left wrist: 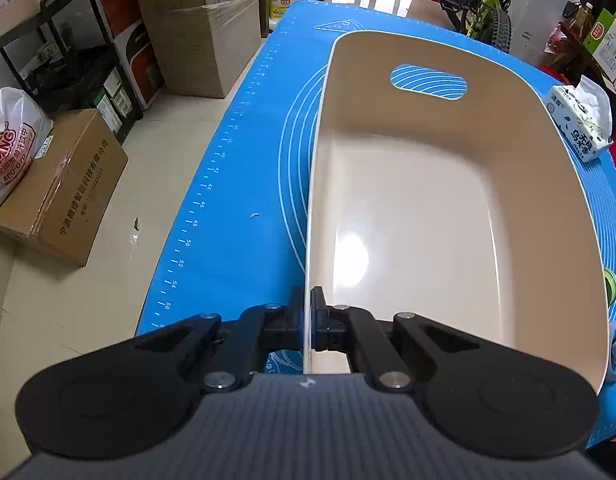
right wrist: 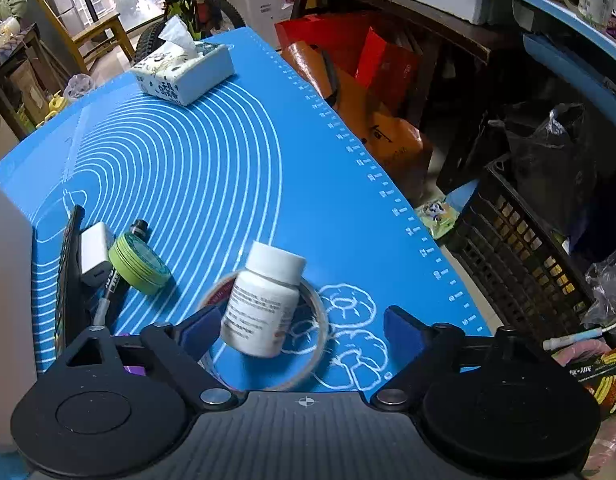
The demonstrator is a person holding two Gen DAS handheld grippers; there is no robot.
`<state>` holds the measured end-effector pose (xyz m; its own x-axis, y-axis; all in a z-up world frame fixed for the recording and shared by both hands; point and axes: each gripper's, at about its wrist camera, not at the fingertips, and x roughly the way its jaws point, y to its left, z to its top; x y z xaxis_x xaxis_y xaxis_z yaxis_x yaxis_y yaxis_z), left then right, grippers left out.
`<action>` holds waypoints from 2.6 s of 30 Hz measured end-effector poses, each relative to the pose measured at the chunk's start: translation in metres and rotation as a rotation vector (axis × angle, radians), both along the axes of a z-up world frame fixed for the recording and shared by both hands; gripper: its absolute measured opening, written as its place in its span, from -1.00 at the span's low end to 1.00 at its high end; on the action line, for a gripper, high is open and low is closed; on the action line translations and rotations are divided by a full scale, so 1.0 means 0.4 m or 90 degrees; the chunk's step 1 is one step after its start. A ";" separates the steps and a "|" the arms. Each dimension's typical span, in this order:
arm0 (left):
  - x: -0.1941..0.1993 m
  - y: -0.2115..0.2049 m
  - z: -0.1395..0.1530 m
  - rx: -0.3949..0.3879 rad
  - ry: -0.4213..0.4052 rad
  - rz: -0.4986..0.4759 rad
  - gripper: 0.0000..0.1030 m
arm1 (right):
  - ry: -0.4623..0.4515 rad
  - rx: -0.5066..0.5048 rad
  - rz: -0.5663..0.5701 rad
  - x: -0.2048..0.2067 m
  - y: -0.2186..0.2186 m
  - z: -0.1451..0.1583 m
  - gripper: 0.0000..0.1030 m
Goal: Organize rigid objects
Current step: 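Close the right tool on the white pill bottle and lift it, then carry the pill bottle into the basket and open the right tool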
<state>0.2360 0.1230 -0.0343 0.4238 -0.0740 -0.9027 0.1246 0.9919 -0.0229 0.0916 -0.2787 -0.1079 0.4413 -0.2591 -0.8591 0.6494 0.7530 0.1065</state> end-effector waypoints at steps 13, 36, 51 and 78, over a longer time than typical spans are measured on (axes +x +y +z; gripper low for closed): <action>0.000 -0.002 -0.004 -0.003 0.001 0.000 -0.92 | -0.036 -0.033 0.028 0.041 0.015 -0.022 -0.06; 0.001 0.000 -0.005 -0.011 0.004 0.006 -0.93 | -0.173 -0.067 0.068 -0.039 0.052 0.115 -0.13; 0.001 -0.004 -0.007 -0.008 0.006 0.008 -0.93 | -0.282 -0.075 0.210 0.097 0.262 0.268 -0.13; 0.002 -0.006 -0.005 -0.006 0.007 0.011 -0.93 | -0.100 -0.094 0.478 0.336 0.650 0.143 -0.13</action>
